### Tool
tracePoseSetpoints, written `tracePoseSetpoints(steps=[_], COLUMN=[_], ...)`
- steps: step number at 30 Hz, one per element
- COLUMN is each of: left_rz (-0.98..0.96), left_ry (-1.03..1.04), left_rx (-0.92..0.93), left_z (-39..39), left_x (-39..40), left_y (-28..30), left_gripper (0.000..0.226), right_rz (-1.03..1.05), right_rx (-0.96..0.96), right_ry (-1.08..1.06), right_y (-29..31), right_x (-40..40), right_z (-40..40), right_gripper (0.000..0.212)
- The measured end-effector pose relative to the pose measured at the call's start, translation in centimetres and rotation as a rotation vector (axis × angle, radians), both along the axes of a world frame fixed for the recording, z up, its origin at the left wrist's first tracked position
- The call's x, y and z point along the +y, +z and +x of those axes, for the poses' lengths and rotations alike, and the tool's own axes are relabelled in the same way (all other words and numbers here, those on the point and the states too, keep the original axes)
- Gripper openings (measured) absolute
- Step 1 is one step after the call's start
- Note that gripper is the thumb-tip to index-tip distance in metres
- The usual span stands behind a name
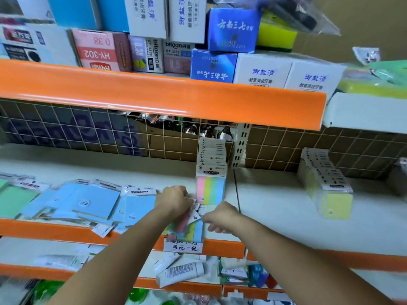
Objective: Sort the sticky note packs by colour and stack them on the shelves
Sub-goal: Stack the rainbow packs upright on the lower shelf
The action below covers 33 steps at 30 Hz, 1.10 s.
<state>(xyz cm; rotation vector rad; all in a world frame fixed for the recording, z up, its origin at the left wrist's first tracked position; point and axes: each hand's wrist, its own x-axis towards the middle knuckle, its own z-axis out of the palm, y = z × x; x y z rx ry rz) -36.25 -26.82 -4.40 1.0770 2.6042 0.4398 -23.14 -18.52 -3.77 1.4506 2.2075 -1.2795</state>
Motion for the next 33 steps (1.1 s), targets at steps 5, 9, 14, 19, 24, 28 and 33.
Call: tracePoseSetpoints(steps=[5, 9, 14, 19, 24, 28, 33], left_rz=[-0.055, -0.160, -0.195, -0.200, -0.134, -0.024, 0.099], left_ry=[-0.092, -0.189, -0.226, -0.209, -0.139, -0.013, 0.068], left_rx=[0.099, 0.158, 0.124, 0.110, 0.063, -0.069, -0.195], left_z=[1.5, 2.3, 2.5, 2.9, 3.2, 2.8, 3.0], left_x=[-0.2, -0.4, -0.9, -0.6, 0.1, 0.5, 1.2], left_y=[-0.4, -0.7, -1.0, -0.6, -0.3, -0.2, 0.3], left_gripper=[0.040, 0.044, 0.037, 0.036, 0.034, 0.032, 0.045], right_rz=[-0.165, -0.222, -0.271, -0.305, -0.203, -0.128, -0.056], right_rx=[0.049, 0.073, 0.103, 0.151, 0.139, 0.164, 0.212], right_ry=[-0.020, -0.066, -0.094, -0.096, -0.092, -0.102, -0.083], right_y=[-0.3, 0.1, 0.2, 2.1, 3.2, 4.1, 4.2], right_x=[-1.7, -2.0, -1.7, -0.9, 1.1, 2.8, 3.9], right_z=[-0.1, 0.1, 0.8, 2.3, 3.3, 3.9, 3.7], right_gripper=[0.019, 0.019, 0.011, 0.022, 0.025, 0.023, 0.015])
